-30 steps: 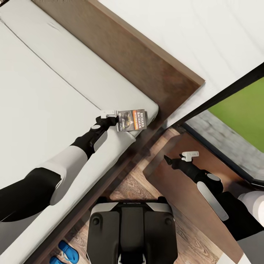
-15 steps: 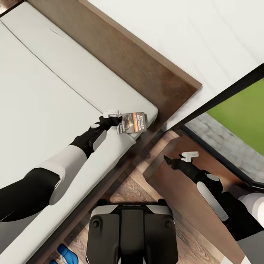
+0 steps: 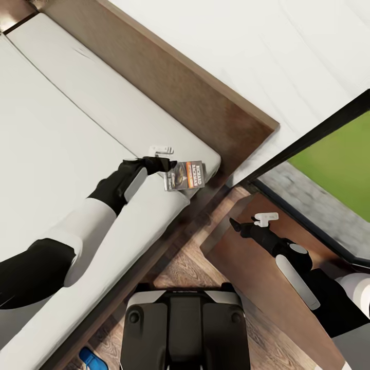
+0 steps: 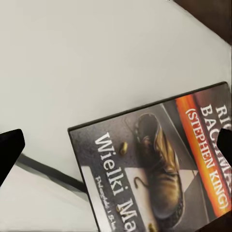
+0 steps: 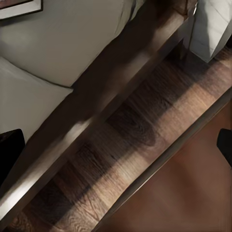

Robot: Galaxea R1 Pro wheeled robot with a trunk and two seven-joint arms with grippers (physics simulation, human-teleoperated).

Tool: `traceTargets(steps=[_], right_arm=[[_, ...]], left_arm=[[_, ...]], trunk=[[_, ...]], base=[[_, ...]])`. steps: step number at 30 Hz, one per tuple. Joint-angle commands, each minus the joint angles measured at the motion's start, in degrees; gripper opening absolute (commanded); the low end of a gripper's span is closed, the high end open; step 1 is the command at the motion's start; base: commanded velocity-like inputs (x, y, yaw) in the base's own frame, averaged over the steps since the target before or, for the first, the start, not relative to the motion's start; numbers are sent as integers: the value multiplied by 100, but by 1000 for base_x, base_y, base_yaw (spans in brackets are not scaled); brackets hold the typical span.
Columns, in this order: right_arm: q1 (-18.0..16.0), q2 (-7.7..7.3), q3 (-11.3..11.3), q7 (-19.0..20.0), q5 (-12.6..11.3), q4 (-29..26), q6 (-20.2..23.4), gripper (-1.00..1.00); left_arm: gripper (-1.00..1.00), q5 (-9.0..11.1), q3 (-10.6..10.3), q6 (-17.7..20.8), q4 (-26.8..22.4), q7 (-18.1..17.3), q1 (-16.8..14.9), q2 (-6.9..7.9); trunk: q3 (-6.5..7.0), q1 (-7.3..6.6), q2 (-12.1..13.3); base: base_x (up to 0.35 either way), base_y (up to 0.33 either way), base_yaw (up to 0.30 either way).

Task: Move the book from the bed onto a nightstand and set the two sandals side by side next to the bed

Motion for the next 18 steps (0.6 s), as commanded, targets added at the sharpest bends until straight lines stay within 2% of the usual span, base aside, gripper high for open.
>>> traceTargets(steps=[1, 3, 4, 5, 7, 11, 14, 16, 17, 18], right_arm=[[-3, -5, 4, -18, -35, -2, 19, 100], [-3, -5, -1, -20, -33, 2, 19, 100], [-2, -5, -16, -22, -31, 10, 19, 100], [-1, -5, -20, -22, -33, 12, 19, 100], [-2, -5, -23, -23, -32, 12, 19, 100], [-2, -5, -29, -23, -31, 14, 19, 100], [-2, -5, -33, -23, -30, 14, 16, 100], [-3, -5, -35, -23, -30, 12, 17, 100], [-1, -5, -35, -23, -30, 8, 18, 100], [-1, -5, -33, -23, -30, 7, 18, 100]], left_arm=[[100, 22, -4, 187, -129, -25, 20, 26], [100, 28, -2, 329, -254, -51, 69, 46], [100, 43, 0, 616, -718, -110, 287, 74], [100, 43, 0, 755, -981, -121, 382, 82], [100, 47, 0, 939, -1274, -128, 484, 88], [100, 55, 1, 1672, -2249, -136, 871, 97], [100, 39, 5, 2186, -3078, -131, 1313, 99], [100, 24, 15, 2359, -3511, -123, 1607, 104], [100, 18, 38, 2485, -4045, -113, 2055, 151], [100, 18, 41, 2498, -4118, -111, 2134, 165]], trunk=[[5, 3, -6], [24, 3, -6], [33, 3, -6], [42, 3, -6], [61, 3, -6], [96, 3, -6], [120, 3, -6], [136, 3, -6], [144, 3, -6], [151, 3, -6]], base=[[0, 0, 0], [0, 0, 0], [0, 0, 0], [0, 0, 0], [0, 0, 0], [0, 0, 0], [0, 0, 0], [0, 0, 0], [0, 0, 0], [0, 0, 0]])
